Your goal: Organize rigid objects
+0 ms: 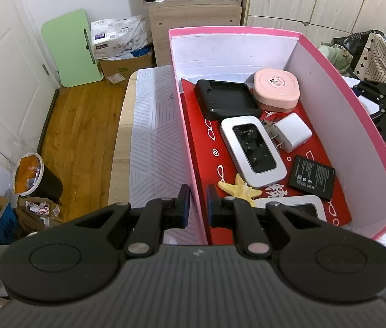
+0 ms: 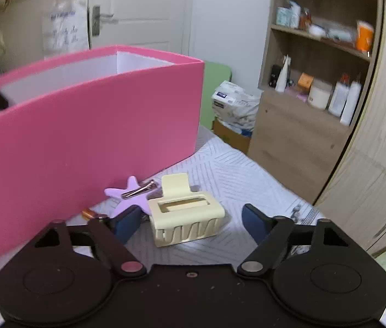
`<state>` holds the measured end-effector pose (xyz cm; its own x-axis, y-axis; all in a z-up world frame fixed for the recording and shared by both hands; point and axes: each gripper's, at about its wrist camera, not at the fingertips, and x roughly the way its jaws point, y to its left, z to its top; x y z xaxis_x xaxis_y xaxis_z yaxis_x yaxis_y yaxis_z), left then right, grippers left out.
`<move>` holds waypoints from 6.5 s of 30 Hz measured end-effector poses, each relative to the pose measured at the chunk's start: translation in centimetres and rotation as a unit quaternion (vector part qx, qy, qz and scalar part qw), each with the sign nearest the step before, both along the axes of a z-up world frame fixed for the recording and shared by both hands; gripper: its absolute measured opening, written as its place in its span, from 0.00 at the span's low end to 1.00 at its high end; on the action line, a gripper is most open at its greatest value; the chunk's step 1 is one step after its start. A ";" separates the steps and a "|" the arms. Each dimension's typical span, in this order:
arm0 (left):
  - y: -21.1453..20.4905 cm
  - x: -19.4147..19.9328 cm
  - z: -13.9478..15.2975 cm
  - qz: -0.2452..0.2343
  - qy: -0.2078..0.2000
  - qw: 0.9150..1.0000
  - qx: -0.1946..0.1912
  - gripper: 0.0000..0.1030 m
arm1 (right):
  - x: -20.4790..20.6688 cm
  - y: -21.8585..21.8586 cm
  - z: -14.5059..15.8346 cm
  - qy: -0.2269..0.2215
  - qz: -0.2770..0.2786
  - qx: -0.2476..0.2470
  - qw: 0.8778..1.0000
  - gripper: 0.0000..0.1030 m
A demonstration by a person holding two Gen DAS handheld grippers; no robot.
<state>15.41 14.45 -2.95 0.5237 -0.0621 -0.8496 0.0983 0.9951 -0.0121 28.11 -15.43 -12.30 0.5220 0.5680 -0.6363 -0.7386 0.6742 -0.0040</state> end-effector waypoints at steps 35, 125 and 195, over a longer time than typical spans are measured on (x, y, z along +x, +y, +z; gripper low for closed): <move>0.2 -0.2 -0.2 0.007 -0.004 1.000 -0.011 0.11 | -5.4 -3.6 2.2 0.022 -0.128 0.027 0.991 0.54; -0.2 -0.5 -0.4 0.013 -0.017 1.000 -0.007 0.13 | -6.8 -0.2 0.2 0.032 -0.100 0.020 0.994 0.56; 0.3 -1.0 -0.5 0.013 -0.036 0.999 -0.025 0.15 | -19.2 -2.7 0.8 0.090 -0.211 0.087 0.969 0.54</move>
